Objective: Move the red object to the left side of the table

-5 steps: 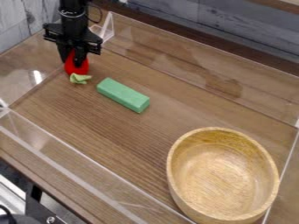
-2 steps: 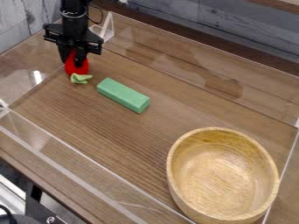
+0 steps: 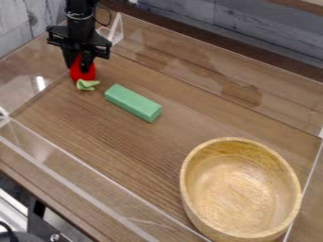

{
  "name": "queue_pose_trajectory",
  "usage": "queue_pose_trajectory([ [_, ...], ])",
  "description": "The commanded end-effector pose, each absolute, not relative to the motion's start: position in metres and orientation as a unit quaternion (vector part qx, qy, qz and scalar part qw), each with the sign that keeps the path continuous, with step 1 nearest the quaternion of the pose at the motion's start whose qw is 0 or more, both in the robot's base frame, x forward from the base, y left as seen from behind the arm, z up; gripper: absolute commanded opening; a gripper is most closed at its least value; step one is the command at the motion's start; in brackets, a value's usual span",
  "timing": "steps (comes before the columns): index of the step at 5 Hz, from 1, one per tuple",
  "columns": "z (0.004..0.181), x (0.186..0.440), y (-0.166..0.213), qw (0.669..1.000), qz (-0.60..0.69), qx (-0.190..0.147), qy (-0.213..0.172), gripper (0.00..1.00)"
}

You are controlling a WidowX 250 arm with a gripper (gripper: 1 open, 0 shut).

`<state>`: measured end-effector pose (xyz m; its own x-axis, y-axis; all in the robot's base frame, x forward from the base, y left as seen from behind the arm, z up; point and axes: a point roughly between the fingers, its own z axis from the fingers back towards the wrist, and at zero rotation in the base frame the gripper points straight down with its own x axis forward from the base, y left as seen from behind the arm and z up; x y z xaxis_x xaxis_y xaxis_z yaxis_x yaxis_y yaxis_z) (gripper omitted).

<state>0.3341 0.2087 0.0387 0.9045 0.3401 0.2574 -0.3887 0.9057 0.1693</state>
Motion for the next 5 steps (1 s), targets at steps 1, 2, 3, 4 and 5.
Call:
queue_pose_trajectory([
  [1,0.0453,0.3362,0.2086,0.967,0.194,0.112,-0.12,0.0],
  [2,0.0445,0.3352,0.2089,0.967,0.199,0.111,-0.117,0.0],
  [3,0.0438,0.3341,0.2093,0.966,0.203,0.111,-0.114,0.0],
  [4,0.0432,0.333,0.2099,0.966,0.207,0.11,-0.111,0.0],
  [5,0.0427,0.3319,0.2104,0.965,0.212,0.109,-0.109,0.0],
])
